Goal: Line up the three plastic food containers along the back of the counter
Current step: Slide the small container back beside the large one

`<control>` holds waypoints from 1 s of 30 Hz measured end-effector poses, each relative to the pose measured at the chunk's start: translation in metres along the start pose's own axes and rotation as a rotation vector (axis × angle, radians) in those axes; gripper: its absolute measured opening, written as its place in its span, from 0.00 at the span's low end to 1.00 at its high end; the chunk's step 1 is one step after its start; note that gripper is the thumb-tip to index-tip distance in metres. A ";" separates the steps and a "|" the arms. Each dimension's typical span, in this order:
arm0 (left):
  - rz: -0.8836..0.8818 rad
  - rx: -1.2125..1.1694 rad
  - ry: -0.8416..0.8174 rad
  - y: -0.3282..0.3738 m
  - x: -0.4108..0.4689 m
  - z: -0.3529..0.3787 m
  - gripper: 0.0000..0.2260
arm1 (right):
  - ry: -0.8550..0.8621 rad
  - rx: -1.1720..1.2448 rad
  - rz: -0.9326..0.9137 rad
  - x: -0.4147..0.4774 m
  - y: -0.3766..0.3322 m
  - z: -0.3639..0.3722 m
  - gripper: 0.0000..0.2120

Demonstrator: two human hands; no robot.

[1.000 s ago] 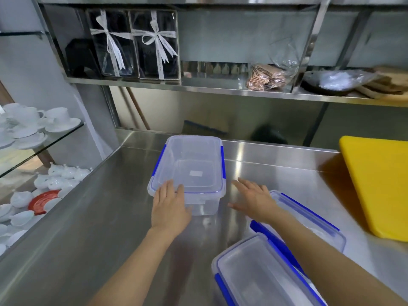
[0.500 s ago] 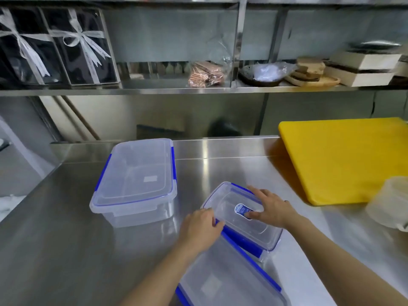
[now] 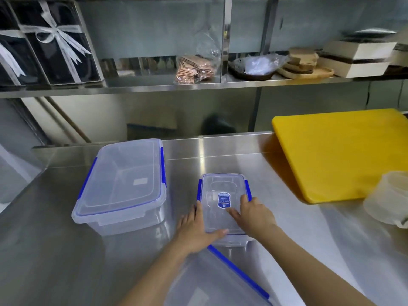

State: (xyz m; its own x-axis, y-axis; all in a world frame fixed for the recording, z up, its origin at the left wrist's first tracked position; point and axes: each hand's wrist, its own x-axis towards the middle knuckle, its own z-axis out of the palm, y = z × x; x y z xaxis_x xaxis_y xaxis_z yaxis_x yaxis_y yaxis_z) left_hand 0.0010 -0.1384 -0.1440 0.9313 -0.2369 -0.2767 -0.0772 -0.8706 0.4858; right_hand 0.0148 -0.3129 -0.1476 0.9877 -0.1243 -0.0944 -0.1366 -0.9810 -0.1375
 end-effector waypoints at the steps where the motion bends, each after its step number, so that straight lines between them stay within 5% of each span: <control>1: -0.014 -0.030 0.004 -0.003 0.002 -0.002 0.50 | 0.013 0.009 -0.002 0.000 -0.001 -0.003 0.32; 4: 0.024 -0.065 0.130 -0.010 0.002 -0.004 0.45 | 0.002 0.023 -0.083 0.000 0.005 -0.011 0.38; 9: 0.304 0.042 0.453 -0.015 0.000 -0.002 0.17 | -0.328 0.149 -0.397 -0.004 0.020 -0.014 0.48; 13: 0.421 0.151 0.491 -0.013 -0.003 0.000 0.08 | -0.281 0.233 -0.429 0.002 0.027 -0.012 0.44; 18: 0.334 0.173 0.541 -0.009 0.002 -0.001 0.09 | -0.111 0.216 -0.434 0.020 0.029 -0.009 0.34; 21: 0.281 0.241 0.544 -0.007 0.012 -0.002 0.18 | 0.001 0.174 -0.447 0.028 0.019 -0.005 0.30; 25: 0.150 0.220 0.320 -0.022 0.038 0.003 0.35 | 0.031 0.173 -0.416 0.050 0.002 -0.003 0.28; 30: 0.089 0.208 0.217 -0.031 0.079 -0.002 0.44 | -0.028 -0.012 -0.374 0.091 -0.015 0.004 0.30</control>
State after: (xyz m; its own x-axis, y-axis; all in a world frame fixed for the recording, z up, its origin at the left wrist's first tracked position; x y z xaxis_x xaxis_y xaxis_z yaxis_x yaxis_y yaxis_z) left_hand 0.0778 -0.1292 -0.1794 0.9701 -0.2383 -0.0464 -0.2124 -0.9255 0.3136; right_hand 0.1064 -0.3087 -0.1581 0.9667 0.2471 -0.0667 0.2345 -0.9596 -0.1557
